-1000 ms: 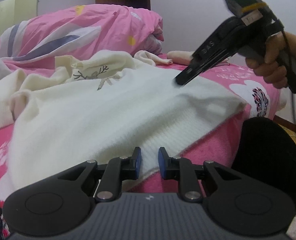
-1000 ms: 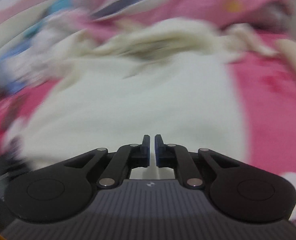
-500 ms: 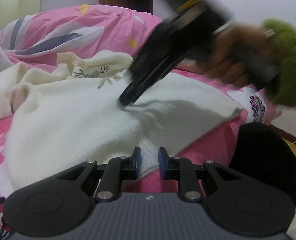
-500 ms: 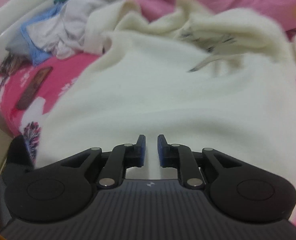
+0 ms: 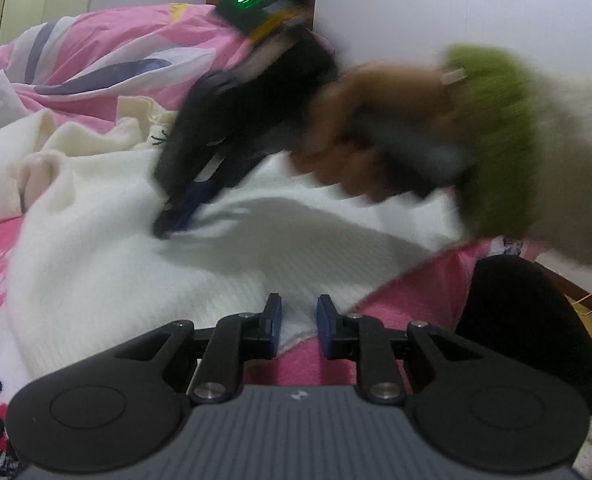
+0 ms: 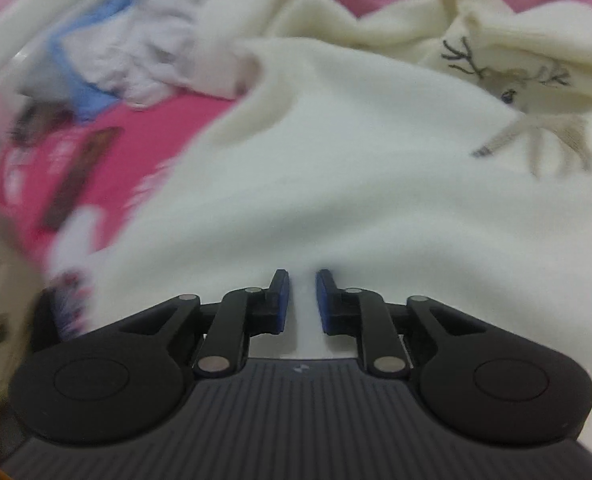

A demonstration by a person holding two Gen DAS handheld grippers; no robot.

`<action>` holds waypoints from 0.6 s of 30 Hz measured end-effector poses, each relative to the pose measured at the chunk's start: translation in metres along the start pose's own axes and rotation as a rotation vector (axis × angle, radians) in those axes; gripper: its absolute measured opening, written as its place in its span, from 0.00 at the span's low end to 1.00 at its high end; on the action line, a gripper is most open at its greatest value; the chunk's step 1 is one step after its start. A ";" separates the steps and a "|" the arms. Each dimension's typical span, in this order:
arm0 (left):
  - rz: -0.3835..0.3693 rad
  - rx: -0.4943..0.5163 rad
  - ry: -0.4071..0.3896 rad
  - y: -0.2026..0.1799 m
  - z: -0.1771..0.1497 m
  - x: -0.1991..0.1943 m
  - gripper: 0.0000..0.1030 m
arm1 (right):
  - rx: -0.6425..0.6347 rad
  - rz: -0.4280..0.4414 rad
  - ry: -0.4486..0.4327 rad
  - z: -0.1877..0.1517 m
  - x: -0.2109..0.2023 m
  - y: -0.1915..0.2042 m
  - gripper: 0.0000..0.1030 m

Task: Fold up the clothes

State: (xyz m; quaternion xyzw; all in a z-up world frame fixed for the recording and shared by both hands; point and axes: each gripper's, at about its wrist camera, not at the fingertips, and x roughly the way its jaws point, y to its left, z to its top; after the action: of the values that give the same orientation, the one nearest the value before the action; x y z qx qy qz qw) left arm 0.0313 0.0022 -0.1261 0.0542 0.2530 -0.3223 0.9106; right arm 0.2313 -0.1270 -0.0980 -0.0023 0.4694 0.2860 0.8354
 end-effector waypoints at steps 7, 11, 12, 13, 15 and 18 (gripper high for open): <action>-0.011 -0.011 -0.006 0.001 -0.002 -0.001 0.20 | -0.041 0.054 0.002 0.008 -0.042 0.012 0.18; -0.018 -0.017 -0.009 0.002 -0.003 -0.002 0.20 | -0.143 0.062 0.110 -0.003 -0.005 0.034 0.20; -0.020 -0.019 -0.010 0.002 -0.003 -0.002 0.20 | -0.135 0.060 0.084 0.000 0.003 0.036 0.20; -0.021 -0.020 -0.011 0.002 -0.004 -0.002 0.20 | -0.090 0.070 0.049 0.009 0.006 0.033 0.19; -0.025 -0.024 -0.013 0.003 -0.004 -0.003 0.20 | -0.026 0.081 0.004 0.023 0.005 0.030 0.20; -0.033 -0.033 -0.017 0.003 -0.004 -0.002 0.21 | -0.117 0.086 0.012 0.021 -0.020 0.041 0.21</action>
State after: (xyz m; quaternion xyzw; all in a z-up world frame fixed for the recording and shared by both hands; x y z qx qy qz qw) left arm 0.0300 0.0074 -0.1290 0.0324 0.2512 -0.3335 0.9081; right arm 0.2197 -0.0964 -0.0597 -0.0327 0.4568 0.3483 0.8179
